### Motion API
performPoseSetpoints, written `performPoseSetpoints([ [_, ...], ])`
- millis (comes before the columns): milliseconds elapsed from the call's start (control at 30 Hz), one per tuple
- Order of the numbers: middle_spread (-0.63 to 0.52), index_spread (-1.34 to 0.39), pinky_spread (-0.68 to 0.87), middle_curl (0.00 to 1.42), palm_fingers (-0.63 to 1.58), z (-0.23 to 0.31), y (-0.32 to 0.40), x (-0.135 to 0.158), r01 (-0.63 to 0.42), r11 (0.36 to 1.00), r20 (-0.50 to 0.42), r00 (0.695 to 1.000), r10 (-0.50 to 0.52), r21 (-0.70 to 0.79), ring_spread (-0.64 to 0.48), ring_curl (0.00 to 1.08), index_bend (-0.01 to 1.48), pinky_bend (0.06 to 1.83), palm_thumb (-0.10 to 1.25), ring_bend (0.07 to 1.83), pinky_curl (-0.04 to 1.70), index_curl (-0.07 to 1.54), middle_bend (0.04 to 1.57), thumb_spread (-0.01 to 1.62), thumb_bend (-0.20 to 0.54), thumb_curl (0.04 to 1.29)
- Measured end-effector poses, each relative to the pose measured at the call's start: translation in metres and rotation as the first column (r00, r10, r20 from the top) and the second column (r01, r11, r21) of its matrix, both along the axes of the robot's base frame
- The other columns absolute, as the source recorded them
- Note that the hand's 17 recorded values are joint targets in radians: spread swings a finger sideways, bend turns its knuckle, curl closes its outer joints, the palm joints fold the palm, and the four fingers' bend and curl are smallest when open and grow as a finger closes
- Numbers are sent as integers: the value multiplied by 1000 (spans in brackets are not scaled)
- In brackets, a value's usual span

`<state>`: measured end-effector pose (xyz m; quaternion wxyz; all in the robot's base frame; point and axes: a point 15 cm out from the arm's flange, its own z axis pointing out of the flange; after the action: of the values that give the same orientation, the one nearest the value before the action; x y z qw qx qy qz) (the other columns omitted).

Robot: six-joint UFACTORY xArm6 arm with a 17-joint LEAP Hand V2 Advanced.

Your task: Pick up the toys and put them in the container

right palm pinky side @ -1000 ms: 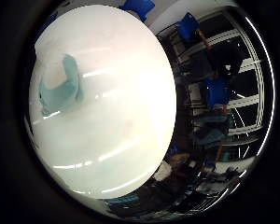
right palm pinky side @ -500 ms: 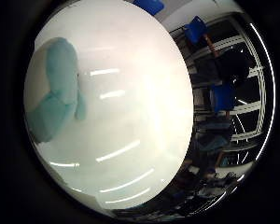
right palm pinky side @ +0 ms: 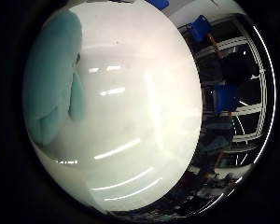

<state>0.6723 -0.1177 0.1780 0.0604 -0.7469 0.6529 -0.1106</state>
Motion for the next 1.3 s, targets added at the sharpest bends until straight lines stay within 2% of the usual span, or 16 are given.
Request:
performPoseSetpoints([
  [33, -234, -380, -233, 488, 1272, 3, -1, 1, -1, 1000, 7, 1000, 1, -2, -228, 395, 217, 834, 619, 1004, 344, 270, 681, 1083, -3, 334],
  [100, -234, -387, -337, 525, 1369, 12, -3, 2, -6, 1000, 22, 1000, 6, -5, -235, 417, 312, 861, 686, 1040, 359, 313, 776, 1072, 9, 355],
  [133, -213, -375, -398, 569, 1412, 16, -3, 2, -10, 1000, 26, 1000, 11, -7, -238, 446, 478, 929, 769, 1091, 389, 392, 893, 1032, 12, 393],
  [200, -194, -346, -393, 613, 1377, 26, -1, 3, -22, 1000, 37, 999, 22, -12, -233, 487, 664, 1049, 867, 1175, 446, 493, 1005, 982, 11, 444],
  [300, -172, -312, -342, 665, 1292, 42, 4, 4, -28, 1000, 58, 998, 28, -13, -224, 539, 840, 1199, 960, 1275, 524, 595, 1135, 914, 1, 511],
  [433, -147, -272, -265, 720, 1174, 87, 7, 5, -30, 999, 117, 993, 32, -20, -215, 611, 1002, 1338, 1021, 1369, 622, 698, 1277, 846, -12, 599],
  [767, -126, -231, -197, 738, 1093, 204, 73, -27, -96, 995, 197, 976, 89, 28, -217, 706, 1101, 1359, 1039, 1403, 764, 776, 1365, 708, -18, 746],
  [933, -115, -227, -192, 736, 1088, 264, 125, -46, -164, 986, 266, 952, 152, 23, -219, 734, 1104, 1327, 1040, 1395, 826, 787, 1386, 681, -20, 789],
  [1067, -110, -226, -188, 730, 1088, 302, 159, -59, -172, 984, 324, 934, 149, 45, -221, 753, 1110, 1292, 1040, 1384, 879, 792, 1389, 655, -20, 819],
  [1300, -108, -224, -187, 723, 1093, 330, 217, -74, -220, 973, 374, 910, 178, 74, -223, 779, 1111, 1234, 1033, 1374, 962, 796, 1391, 621, -19, 856],
])
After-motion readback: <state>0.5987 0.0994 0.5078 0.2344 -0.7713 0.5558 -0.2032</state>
